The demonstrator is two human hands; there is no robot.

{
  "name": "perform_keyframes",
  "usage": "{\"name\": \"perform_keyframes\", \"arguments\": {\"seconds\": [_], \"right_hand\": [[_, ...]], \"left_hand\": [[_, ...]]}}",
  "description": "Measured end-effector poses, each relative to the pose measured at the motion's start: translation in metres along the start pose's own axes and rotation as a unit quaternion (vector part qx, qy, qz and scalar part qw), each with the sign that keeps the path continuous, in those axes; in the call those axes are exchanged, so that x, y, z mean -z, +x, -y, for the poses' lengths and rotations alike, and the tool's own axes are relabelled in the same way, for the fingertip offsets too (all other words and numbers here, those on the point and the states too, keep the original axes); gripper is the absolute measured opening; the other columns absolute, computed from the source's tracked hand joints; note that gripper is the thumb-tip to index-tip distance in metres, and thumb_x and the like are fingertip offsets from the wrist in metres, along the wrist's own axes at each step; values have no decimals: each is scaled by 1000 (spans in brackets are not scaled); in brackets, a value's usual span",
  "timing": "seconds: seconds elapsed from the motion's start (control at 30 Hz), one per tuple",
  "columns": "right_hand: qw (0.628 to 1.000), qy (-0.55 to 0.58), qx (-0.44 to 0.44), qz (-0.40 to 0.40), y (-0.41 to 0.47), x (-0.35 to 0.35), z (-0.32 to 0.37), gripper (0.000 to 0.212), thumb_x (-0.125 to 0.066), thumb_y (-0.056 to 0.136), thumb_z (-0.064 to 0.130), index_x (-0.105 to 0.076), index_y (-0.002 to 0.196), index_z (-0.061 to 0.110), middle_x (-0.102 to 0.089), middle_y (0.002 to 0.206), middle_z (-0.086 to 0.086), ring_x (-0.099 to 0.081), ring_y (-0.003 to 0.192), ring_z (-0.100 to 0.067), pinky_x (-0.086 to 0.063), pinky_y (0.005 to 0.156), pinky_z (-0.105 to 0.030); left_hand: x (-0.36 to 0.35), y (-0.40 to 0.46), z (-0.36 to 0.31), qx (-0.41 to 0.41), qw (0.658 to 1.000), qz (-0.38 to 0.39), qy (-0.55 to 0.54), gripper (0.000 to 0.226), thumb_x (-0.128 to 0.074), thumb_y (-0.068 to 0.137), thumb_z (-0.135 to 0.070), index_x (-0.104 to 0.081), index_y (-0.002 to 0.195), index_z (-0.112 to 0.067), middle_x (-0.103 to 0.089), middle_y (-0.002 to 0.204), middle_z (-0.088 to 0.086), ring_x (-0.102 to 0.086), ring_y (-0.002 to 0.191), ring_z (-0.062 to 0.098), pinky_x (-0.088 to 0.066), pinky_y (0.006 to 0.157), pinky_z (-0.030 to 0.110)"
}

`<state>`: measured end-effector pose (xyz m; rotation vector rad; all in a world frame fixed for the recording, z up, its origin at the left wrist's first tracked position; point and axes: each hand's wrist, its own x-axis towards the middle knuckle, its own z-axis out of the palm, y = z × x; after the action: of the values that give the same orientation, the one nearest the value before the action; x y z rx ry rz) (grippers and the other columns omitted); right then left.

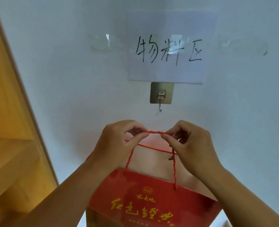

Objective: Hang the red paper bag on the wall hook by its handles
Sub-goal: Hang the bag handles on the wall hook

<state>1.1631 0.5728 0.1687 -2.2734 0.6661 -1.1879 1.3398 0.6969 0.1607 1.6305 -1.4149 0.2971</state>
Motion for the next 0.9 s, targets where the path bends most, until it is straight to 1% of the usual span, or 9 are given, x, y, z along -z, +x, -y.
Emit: {"name": "perform_keyframes", "arguments": {"seconds": [0.1, 0.2, 0.3, 0.4, 0.57, 0.67, 0.8, 0.83, 0.9], "right_hand": [[1000, -9, -14, -21, 25, -9, -4, 17, -84, 84, 18, -71, 75, 22, -72, 68, 4, -67, 60, -12, -54, 51, -20], [999, -5, -22, -44, 48, -12, -6, 16, -82, 85, 16, -70, 76, 20, -73, 71, 1, -68, 64, -11, -49, 46, -10], [997, -16, -8, -72, 65, -11, -8, 14, -81, 86, 13, -72, 78, 20, -74, 72, 4, -69, 65, -9, -54, 53, -15], [996, -8, 8, -85, 72, -10, -10, 13, -81, 85, 10, -73, 79, 18, -74, 72, 5, -71, 67, -10, -57, 61, -23], [997, 19, 24, -73, 72, 0, -9, 13, -81, 85, 11, -73, 78, 19, -75, 73, 3, -73, 70, -15, -56, 60, -23], [996, 45, 42, -69, 67, 9, -4, 15, -81, 85, 12, -72, 78, 21, -75, 72, -2, -73, 68, -20, -55, 52, -21], [994, -13, 75, -72, 75, 4, -7, 15, -80, 86, 12, -71, 77, 20, -73, 73, 4, -68, 66, -13, -50, 57, -15], [993, -41, 83, -67, 77, 0, -11, 14, -80, 86, 11, -71, 78, 19, -72, 73, 4, -66, 66, -13, -52, 60, -18], [993, -81, 82, -38, 76, -8, -21, 14, -79, 85, 12, -69, 78, 17, -71, 75, 2, -64, 67, -16, -57, 65, -36]], "left_hand": [[-8, 26, 14, -3, 1000, -8, -22, 9, -81, 87, -25, -79, 95, -24, -75, 87, -17, -70, 89, 3, -54, 76, 9], [-16, 47, 19, 3, 999, -18, -45, 9, -80, 88, -24, -79, 96, -22, -76, 86, -11, -70, 87, 4, -56, 76, 13], [-25, 62, 20, -4, 998, -29, -50, 8, -80, 88, -24, -79, 95, -20, -77, 84, -8, -70, 79, 6, -57, 73, 15], [-30, 70, 19, -9, 998, -43, -51, 8, -80, 88, -25, -79, 94, -20, -77, 84, -8, -71, 78, 5, -59, 73, 22], [-26, 70, 16, -60, 996, -56, -40, 10, -79, 90, -20, -80, 98, -16, -79, 88, -5, -72, 82, 6, -60, 78, 27], [-20, 66, 13, -109, 991, -76, -15, 12, -79, 90, -16, -79, 100, -11, -79, 90, -2, -72, 83, 6, -60, 79, 24], [-18, 68, 11, -110, 990, -87, 19, 10, -78, 91, -20, -79, 100, -14, -78, 90, -4, -71, 82, 7, -59, 78, 26], [-19, 69, 11, -108, 990, -78, 51, 10, -77, 92, -23, -79, 99, -17, -78, 89, -6, -71, 80, 8, -59, 76, 29], [-24, 66, 13, -105, 985, -51, 124, 11, -74, 92, -32, -78, 96, -23, -78, 86, -9, -70, 75, 10, -60, 71, 36]]}}
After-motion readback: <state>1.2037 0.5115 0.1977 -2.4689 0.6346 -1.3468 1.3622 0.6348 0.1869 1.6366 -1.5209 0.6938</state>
